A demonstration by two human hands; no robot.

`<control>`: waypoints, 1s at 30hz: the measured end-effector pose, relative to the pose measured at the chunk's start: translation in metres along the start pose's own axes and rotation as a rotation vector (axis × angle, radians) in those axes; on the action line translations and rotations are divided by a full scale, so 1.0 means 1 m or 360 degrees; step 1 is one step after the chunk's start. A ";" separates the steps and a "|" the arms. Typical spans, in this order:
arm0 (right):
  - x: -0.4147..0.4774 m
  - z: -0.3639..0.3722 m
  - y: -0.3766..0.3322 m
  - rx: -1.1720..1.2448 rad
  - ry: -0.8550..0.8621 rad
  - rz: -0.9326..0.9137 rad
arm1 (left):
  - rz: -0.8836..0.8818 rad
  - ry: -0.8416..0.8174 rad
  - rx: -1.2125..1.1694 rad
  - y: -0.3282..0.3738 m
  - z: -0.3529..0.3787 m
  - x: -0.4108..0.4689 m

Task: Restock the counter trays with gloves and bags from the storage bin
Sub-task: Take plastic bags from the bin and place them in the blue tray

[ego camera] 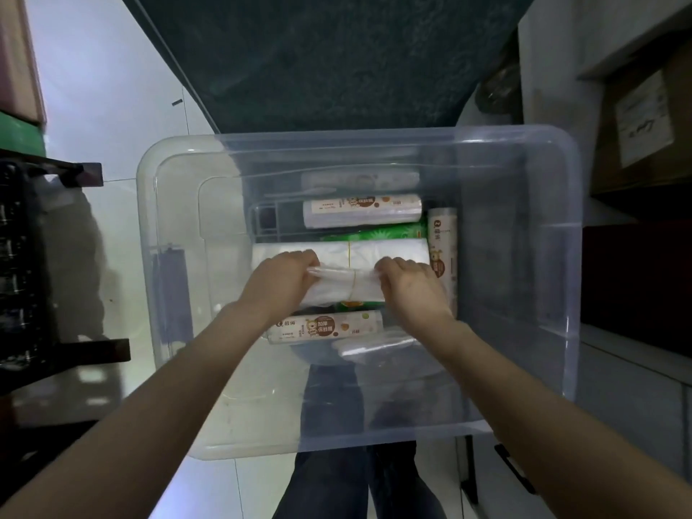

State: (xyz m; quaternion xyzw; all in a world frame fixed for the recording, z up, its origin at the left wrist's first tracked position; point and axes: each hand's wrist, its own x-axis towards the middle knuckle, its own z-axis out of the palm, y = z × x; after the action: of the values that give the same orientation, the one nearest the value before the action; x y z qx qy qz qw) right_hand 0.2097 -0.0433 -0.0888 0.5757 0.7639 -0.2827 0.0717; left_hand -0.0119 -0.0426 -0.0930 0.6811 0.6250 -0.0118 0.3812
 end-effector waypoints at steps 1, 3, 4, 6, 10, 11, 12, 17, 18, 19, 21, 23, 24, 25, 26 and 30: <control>0.005 -0.004 -0.001 0.0113 -0.0027 0.0018 | -0.0029 -0.0053 -0.0081 -0.001 -0.007 0.004; 0.015 -0.012 -0.001 0.0295 -0.0243 0.0065 | -0.0063 -0.0178 -0.0248 -0.002 -0.016 0.011; 0.019 -0.015 0.000 0.0251 -0.0371 0.0043 | -0.0070 -0.0229 -0.0318 -0.002 -0.018 0.013; 0.026 -0.018 0.002 0.0069 -0.0532 -0.0030 | -0.0067 -0.0292 -0.0389 0.000 -0.018 0.015; 0.026 -0.027 0.016 -0.0030 -0.0528 0.0004 | -0.0185 -0.0109 -0.0598 0.003 -0.005 0.008; 0.022 -0.030 0.022 -0.0029 -0.0481 0.0040 | -0.0238 0.0043 -0.0632 0.007 -0.001 0.004; 0.018 -0.035 0.029 -0.0013 -0.0433 0.0086 | -0.0292 0.0199 -0.0652 0.011 0.004 -0.001; -0.004 -0.051 0.057 0.0085 -0.0295 0.0309 | -0.0451 0.0160 -0.0651 0.047 0.042 -0.033; -0.007 -0.052 0.059 0.0105 -0.0292 0.0356 | -0.0400 -0.0093 -0.0641 0.054 0.051 -0.038; -0.009 -0.052 0.062 0.0131 -0.0303 0.0411 | -0.0273 -0.0364 -0.0548 0.060 0.060 -0.042; -0.014 -0.051 0.064 0.0191 -0.0333 0.0507 | 0.0009 -0.0732 -0.0210 0.069 0.075 -0.045; -0.018 -0.049 0.065 0.0250 -0.0324 0.0538 | 0.0107 -0.0763 0.0044 0.075 0.083 -0.043; -0.020 -0.049 0.066 0.0271 -0.0304 0.0542 | 0.0130 -0.0729 0.0163 0.077 0.085 -0.042; -0.022 -0.048 0.066 0.0287 -0.0279 0.0541 | 0.0162 -0.0698 0.0284 0.078 0.085 -0.040; -0.025 -0.048 0.066 0.0305 -0.0255 0.0537 | 0.0190 -0.0668 0.0382 0.079 0.084 -0.038; -0.037 -0.056 0.066 0.0325 -0.0169 0.0524 | 0.0200 -0.0515 0.0325 0.073 0.066 -0.029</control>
State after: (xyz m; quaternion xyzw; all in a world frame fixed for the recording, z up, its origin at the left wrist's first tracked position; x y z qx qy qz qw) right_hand 0.2948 -0.0333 -0.0493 0.6815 0.6218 -0.3731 0.0983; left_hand 0.0751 -0.0971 -0.0883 0.7431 0.5074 -0.1607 0.4056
